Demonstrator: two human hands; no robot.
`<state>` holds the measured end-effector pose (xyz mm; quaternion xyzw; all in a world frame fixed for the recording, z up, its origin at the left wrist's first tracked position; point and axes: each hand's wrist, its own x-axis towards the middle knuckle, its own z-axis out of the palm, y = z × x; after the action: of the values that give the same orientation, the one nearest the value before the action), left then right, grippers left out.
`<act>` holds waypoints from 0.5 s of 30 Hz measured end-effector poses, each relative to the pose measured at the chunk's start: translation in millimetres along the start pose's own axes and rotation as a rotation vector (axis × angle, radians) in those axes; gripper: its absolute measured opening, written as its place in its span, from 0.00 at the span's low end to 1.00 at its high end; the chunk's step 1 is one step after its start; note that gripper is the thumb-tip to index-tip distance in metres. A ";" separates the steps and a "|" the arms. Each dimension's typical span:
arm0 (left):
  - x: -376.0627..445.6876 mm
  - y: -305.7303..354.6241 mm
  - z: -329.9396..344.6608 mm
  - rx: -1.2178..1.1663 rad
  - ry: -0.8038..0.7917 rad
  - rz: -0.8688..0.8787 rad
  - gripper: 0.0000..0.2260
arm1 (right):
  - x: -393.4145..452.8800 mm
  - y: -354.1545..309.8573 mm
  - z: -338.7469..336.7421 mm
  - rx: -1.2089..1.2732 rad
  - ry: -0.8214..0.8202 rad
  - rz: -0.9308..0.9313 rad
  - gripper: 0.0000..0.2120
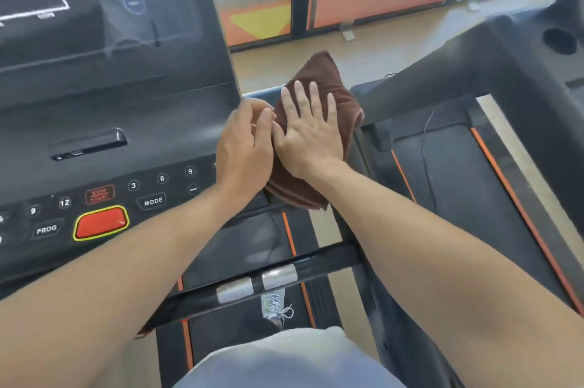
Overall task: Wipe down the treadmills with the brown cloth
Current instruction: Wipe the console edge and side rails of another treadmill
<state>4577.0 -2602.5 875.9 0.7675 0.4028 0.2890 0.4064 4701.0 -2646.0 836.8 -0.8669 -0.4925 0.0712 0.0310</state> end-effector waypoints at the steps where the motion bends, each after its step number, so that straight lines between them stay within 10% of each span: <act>1: 6.1 1.5 1.3 -0.025 -0.002 0.005 0.05 | 13.0 -1.1 -2.8 0.008 0.010 0.007 0.33; 15: 16.5 -6.4 -22.4 0.170 -0.214 0.041 0.31 | 86.8 1.8 -21.7 0.020 0.102 0.096 0.27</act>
<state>4565.7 -2577.5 883.6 0.8336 0.3644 0.1784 0.3748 4749.7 -2572.1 850.0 -0.8916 -0.4475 0.0332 0.0613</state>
